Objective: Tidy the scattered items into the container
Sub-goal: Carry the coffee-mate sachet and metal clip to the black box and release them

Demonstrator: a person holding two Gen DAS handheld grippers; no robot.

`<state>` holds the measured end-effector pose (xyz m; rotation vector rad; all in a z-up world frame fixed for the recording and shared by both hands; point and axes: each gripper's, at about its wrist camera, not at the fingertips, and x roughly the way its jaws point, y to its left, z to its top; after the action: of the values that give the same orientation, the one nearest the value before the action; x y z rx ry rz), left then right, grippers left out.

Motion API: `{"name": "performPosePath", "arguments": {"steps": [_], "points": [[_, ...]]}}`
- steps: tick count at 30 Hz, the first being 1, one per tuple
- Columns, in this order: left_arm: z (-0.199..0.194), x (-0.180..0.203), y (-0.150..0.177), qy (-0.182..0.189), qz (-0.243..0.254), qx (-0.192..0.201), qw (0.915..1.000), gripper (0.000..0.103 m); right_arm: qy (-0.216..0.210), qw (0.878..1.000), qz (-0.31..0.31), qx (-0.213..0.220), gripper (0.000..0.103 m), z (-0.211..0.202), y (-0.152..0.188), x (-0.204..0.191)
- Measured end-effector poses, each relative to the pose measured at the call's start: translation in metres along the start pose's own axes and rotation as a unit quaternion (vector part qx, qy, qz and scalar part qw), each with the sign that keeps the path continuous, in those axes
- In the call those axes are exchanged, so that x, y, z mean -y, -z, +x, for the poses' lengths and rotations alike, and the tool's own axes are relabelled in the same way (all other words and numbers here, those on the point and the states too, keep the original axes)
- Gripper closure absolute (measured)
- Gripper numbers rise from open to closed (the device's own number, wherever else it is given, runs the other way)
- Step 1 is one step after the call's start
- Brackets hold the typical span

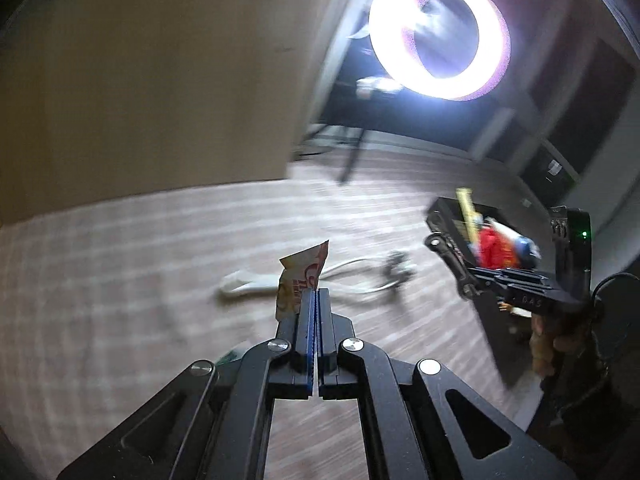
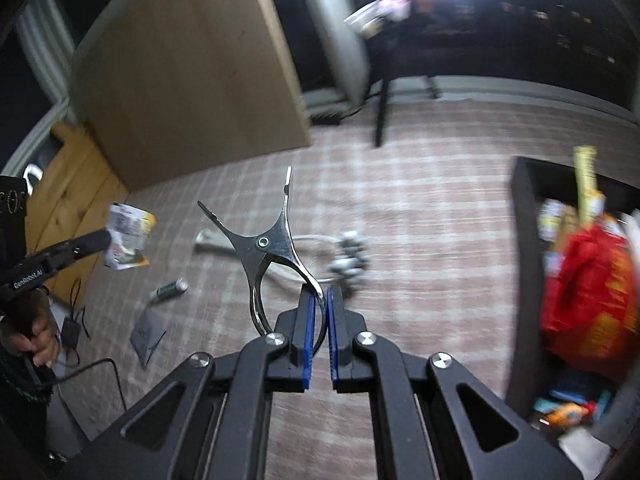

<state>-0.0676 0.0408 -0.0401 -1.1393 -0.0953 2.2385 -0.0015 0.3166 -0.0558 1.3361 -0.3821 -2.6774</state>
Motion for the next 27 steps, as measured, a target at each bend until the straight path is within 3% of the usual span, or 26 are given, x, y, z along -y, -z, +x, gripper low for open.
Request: {"name": "performPosePath", "arguments": {"steps": [6, 14, 21, 26, 27], "points": [[0.046, 0.106, -0.029, 0.092, 0.074, -0.019, 0.9928, 0.103, 0.062, 0.994, 0.072, 0.057, 0.097, -0.062, 0.012, 0.071], [0.090, 0.235, -0.013, 0.204, 0.163, -0.072, 0.9626, 0.103, 0.149, 0.971, 0.167, 0.087, 0.097, -0.128, 0.065, 0.151], [0.122, 0.301, 0.021, 0.245, 0.198, -0.133, 0.9397, 0.103, 0.175, 0.959, 0.210, 0.080, 0.097, -0.140, 0.094, 0.181], [0.129, 0.321, 0.035, 0.242, 0.218, -0.148, 0.9338, 0.103, 0.175, 0.959, 0.210, 0.071, 0.096, -0.136, 0.097, 0.184], [0.134, 0.322, 0.037, 0.237, 0.217, -0.156, 0.9340, 0.098, 0.173, 0.961, 0.207, 0.064, 0.096, -0.135, 0.097, 0.184]]}}
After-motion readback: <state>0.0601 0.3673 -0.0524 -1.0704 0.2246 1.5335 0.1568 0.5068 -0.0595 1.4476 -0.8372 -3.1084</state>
